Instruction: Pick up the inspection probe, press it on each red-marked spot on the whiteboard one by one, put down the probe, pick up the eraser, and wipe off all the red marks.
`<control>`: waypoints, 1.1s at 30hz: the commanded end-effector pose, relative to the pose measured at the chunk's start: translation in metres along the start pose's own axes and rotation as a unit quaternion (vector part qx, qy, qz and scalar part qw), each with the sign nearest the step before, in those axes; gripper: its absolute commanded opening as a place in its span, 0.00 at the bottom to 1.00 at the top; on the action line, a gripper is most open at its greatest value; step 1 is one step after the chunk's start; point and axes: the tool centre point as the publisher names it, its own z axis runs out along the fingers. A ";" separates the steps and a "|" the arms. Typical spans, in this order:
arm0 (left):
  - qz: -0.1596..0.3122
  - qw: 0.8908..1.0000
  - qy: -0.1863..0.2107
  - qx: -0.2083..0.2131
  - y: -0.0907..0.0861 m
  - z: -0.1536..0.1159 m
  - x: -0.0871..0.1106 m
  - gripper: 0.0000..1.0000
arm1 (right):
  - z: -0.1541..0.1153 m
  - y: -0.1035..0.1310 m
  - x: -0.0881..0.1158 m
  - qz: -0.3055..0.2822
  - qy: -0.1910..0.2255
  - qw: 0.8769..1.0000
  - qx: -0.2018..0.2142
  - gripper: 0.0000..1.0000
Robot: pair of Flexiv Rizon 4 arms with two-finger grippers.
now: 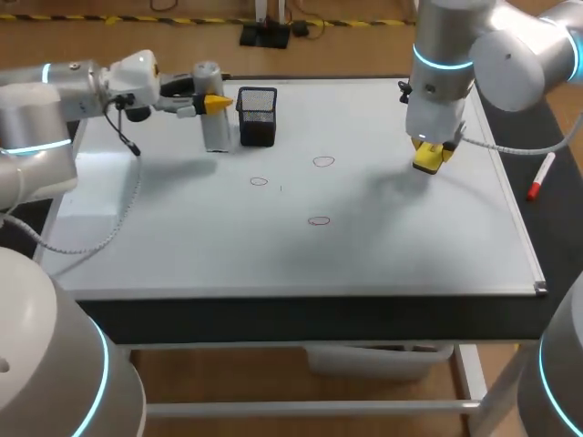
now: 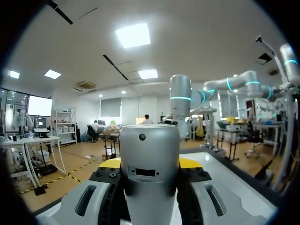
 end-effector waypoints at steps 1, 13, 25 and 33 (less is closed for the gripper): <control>0.001 0.999 -0.041 -0.006 -0.006 -0.021 -0.001 0.00 | -0.001 0.000 0.000 -0.001 0.002 1.000 0.001 0.00; 0.019 0.991 -0.132 -0.011 -0.013 -0.080 -0.045 0.00 | -0.001 0.000 0.000 -0.001 0.002 1.000 0.001 0.00; 0.018 0.985 -0.173 -0.013 -0.016 -0.101 -0.060 0.00 | -0.001 0.000 0.000 -0.001 0.002 1.000 0.001 0.00; 0.018 0.985 -0.173 -0.013 -0.016 -0.101 -0.060 0.00 | -0.001 0.000 0.000 -0.001 0.002 1.000 0.001 0.00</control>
